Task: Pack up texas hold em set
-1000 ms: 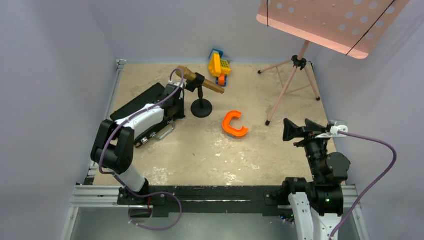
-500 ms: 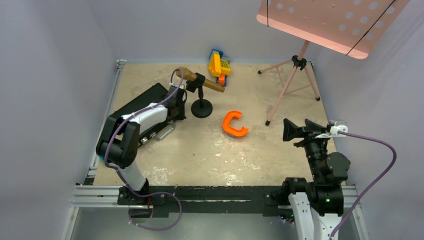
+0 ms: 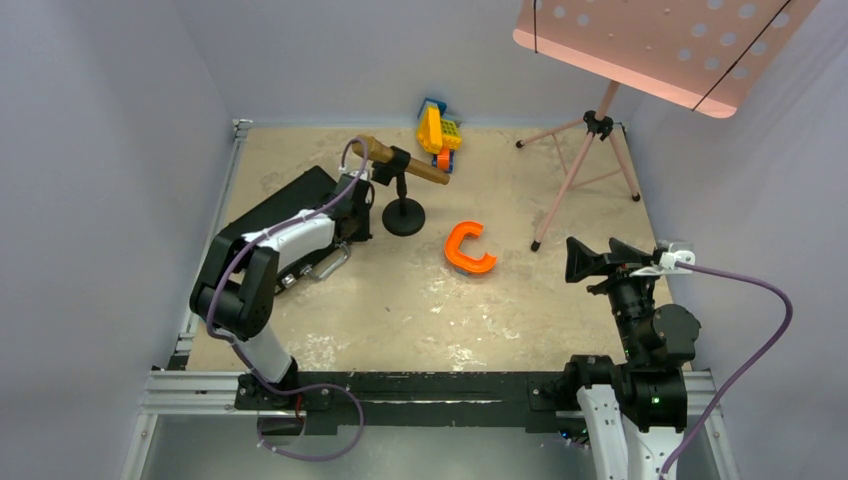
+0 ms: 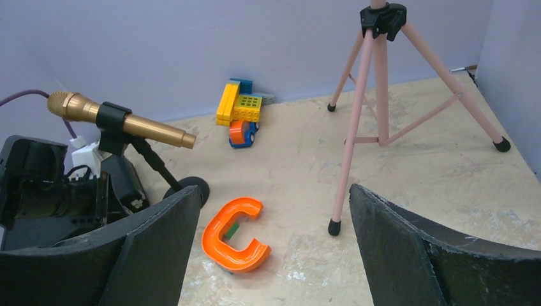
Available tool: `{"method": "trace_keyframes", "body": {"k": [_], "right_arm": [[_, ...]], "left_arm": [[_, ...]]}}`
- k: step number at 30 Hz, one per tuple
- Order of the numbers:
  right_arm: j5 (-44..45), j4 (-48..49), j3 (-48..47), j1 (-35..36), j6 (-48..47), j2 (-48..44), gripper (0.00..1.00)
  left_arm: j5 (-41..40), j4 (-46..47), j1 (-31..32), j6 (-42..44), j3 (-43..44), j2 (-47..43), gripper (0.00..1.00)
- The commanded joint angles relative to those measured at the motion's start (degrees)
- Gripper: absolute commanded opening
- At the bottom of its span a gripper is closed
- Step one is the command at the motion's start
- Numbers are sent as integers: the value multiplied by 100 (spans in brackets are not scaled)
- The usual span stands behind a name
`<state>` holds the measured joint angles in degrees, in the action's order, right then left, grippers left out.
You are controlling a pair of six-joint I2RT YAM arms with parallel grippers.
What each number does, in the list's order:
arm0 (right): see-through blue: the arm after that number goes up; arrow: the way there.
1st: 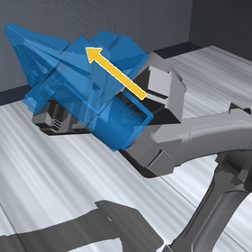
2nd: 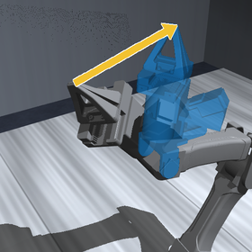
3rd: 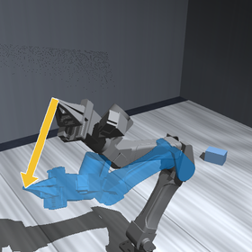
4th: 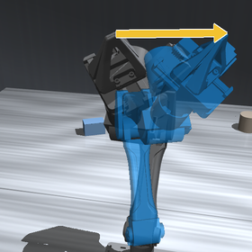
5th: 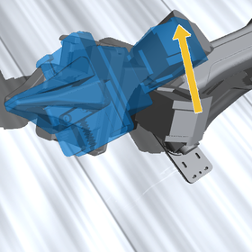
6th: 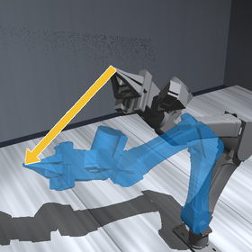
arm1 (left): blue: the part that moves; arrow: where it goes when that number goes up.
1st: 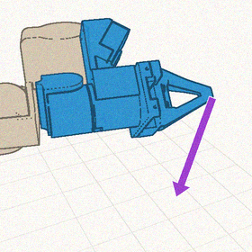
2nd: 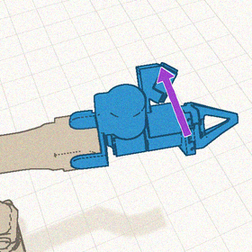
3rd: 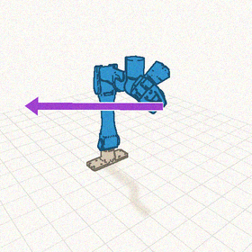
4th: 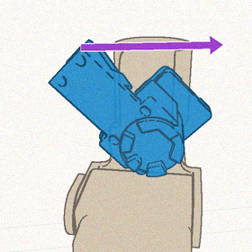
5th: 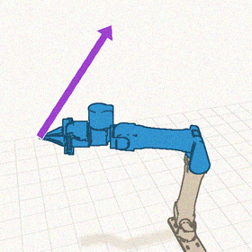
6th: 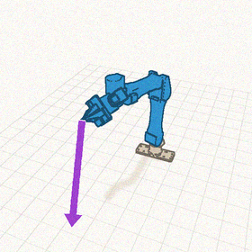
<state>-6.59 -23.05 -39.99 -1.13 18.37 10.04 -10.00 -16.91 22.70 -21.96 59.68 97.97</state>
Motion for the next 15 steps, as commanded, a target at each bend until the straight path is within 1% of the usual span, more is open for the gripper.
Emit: {"method": "trace_keyframes", "body": {"k": [1,7,15], "right_arm": [[79,171,26,25,14,-80,90],[79,170,26,29,17,-81,91],[87,168,29,41,18,-86,91]], "left_arm": [[-71,123,212,181,-472,-475,18],[-202,447,381,369,-770,-794,21],[-150,421,481,340,-782,-954,22]]}}
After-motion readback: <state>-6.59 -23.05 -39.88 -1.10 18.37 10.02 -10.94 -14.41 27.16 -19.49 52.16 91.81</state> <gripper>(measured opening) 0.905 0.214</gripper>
